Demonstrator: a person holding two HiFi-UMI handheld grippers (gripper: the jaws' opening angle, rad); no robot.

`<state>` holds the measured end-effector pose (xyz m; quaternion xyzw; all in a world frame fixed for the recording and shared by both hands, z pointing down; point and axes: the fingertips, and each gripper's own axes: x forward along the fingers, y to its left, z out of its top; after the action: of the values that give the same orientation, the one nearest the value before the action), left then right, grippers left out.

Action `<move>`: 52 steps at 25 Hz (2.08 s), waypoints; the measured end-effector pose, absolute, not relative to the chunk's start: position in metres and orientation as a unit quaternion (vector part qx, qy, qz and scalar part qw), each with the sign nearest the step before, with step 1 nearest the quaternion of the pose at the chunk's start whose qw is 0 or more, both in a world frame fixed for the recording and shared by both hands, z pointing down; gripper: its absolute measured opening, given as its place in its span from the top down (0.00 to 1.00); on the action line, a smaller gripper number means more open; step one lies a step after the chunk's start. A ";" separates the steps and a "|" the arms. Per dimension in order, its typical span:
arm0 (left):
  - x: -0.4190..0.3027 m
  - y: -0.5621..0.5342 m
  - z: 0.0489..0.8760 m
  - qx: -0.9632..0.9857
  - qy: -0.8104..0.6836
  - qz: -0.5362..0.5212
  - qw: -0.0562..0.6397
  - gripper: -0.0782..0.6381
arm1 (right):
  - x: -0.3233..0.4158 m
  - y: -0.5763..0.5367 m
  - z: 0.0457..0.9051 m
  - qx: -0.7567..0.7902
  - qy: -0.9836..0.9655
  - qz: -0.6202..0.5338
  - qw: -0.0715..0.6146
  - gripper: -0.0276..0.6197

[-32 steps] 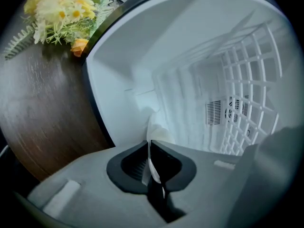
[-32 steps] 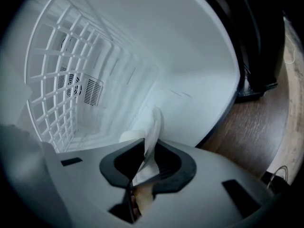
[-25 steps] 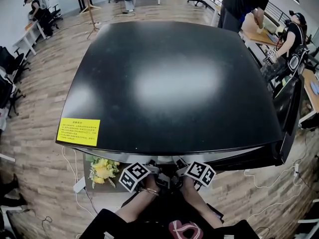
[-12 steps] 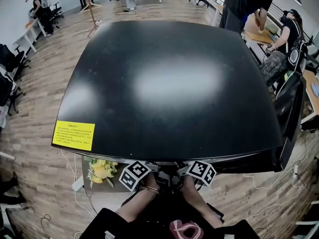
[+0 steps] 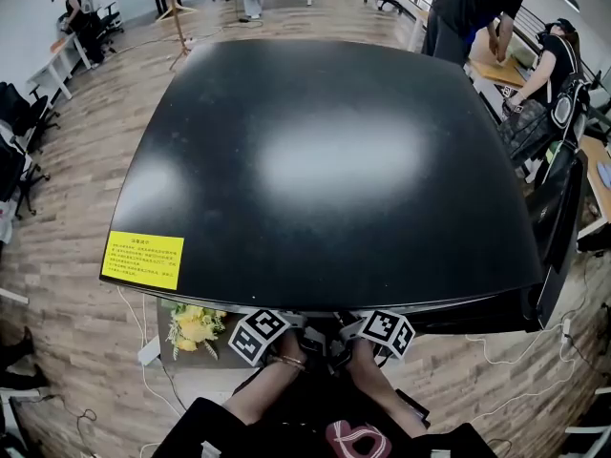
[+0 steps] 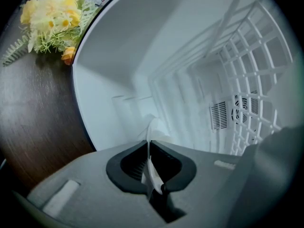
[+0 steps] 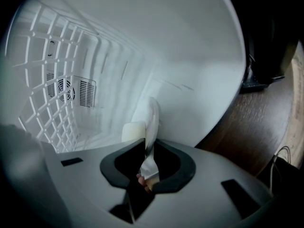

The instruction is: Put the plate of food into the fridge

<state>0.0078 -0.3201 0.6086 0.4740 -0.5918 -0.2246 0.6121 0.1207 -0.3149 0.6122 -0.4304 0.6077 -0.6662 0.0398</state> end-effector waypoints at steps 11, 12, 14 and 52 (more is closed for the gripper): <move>0.012 -0.321 0.611 0.482 -0.589 -0.215 0.612 0.86 | 0.131 -0.315 0.614 -0.445 0.597 -0.665 0.058 0.88; 0.013 -0.322 0.612 0.481 -0.587 -0.217 0.613 0.86 | 0.132 -0.317 0.614 -0.447 0.597 -0.663 0.060 0.88; 0.013 -0.323 0.614 0.480 -0.585 -0.218 0.616 0.86 | 0.133 -0.320 0.614 -0.449 0.598 -0.661 0.061 0.89; 0.013 -0.314 0.597 0.518 -0.571 -0.203 0.604 0.81 | 0.132 -0.323 0.602 -0.457 0.639 -0.614 0.073 0.79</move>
<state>0.0135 -0.3145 0.5966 0.5184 -0.5708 -0.2027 0.6036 0.1325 -0.3226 0.6023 -0.4573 0.6391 -0.6141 0.0726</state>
